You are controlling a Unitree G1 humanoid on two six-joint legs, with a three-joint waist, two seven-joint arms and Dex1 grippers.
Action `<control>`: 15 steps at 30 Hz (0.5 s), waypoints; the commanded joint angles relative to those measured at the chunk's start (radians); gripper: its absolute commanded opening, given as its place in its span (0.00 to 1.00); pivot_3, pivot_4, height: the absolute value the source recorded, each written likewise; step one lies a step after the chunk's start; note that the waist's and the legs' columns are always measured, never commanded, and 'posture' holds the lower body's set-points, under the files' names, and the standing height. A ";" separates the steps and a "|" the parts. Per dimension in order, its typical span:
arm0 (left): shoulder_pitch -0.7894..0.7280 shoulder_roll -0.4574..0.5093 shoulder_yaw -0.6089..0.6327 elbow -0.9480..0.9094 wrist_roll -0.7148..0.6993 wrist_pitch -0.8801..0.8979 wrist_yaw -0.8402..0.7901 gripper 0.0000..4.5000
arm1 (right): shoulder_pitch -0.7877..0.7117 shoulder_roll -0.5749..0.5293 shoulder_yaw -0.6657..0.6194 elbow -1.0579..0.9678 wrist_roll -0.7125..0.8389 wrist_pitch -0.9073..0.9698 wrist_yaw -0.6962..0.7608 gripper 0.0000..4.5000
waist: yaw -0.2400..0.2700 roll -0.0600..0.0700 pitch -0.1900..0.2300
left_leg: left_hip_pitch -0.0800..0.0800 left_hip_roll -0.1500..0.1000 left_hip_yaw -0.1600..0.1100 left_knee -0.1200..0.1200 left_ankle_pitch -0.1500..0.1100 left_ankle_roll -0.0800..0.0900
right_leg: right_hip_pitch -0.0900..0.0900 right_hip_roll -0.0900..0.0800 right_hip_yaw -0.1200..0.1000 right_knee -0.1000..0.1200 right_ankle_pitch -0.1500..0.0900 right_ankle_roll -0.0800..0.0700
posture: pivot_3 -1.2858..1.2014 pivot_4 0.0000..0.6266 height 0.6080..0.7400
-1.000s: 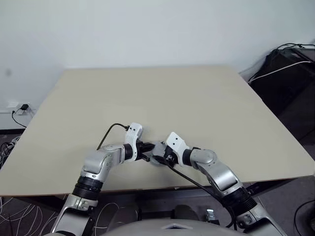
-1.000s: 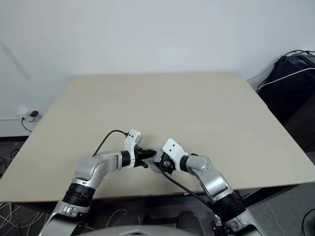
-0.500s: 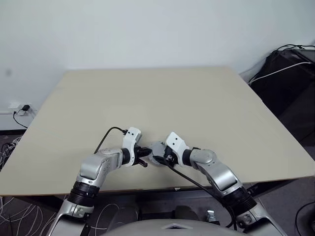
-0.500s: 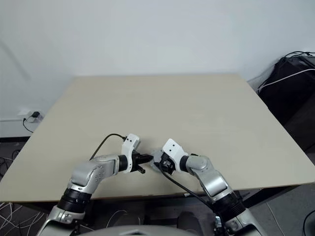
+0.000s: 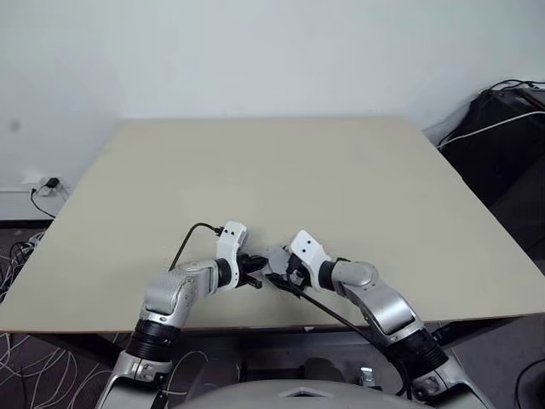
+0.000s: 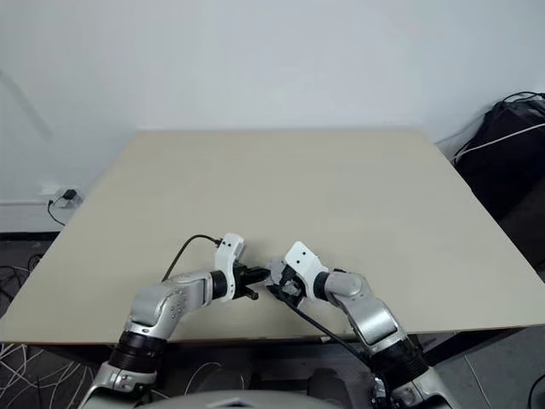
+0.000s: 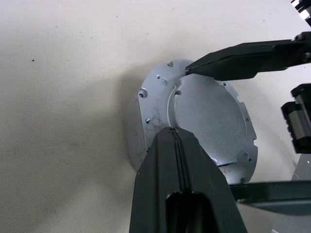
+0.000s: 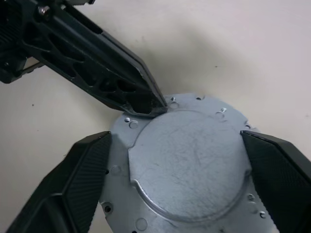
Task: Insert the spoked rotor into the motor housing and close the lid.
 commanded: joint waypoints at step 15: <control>-0.011 0.001 -0.008 0.021 0.002 -0.013 -0.011 0.00 | 0.206 0.119 -0.388 -0.317 0.197 0.325 -0.259 1.00 | 0.008 -0.002 0.002 | -0.002 0.001 0.000 -0.002 0.000 0.000 | -0.001 -0.001 0.000 -0.003 0.000 0.000 | 0.52 0.00 1.00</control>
